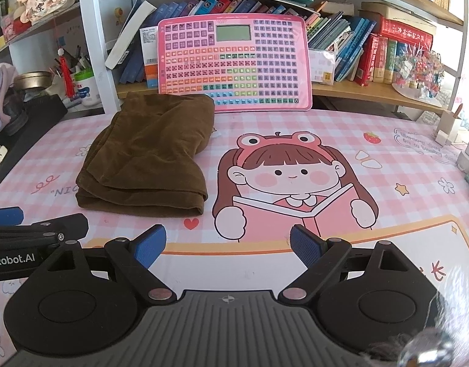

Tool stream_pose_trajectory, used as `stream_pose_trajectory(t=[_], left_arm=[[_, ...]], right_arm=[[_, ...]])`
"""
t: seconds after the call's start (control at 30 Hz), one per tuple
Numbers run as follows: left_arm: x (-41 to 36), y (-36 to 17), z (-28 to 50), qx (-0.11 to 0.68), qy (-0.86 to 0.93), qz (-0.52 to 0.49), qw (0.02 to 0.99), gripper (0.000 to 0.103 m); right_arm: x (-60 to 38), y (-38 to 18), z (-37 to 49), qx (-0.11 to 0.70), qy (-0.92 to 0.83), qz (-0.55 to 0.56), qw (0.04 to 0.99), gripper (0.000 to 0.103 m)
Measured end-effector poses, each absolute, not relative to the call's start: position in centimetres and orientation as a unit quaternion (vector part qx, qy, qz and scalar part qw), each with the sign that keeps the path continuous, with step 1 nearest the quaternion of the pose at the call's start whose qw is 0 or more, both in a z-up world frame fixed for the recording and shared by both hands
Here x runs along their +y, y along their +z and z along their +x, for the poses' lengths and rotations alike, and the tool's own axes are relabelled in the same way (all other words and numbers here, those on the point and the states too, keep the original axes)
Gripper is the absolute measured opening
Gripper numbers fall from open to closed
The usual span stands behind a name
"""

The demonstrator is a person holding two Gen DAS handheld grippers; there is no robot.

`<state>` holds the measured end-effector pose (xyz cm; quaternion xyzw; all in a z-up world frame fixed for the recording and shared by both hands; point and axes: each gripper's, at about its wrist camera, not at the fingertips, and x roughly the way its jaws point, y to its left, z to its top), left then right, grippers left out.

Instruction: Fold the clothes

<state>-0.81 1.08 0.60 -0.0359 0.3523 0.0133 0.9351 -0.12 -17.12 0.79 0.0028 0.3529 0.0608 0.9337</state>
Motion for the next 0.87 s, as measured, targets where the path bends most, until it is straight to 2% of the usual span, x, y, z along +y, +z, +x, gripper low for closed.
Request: stream_pose_trajectory(t=[0.87], left_arm=[[0.94, 0.41, -0.59, 0.36, 0.008, -0.044, 0.932, 0.1]], right_arm=[[-17.26, 0.54, 0.17, 0.359, 0.06, 0.003, 0.932, 0.088]])
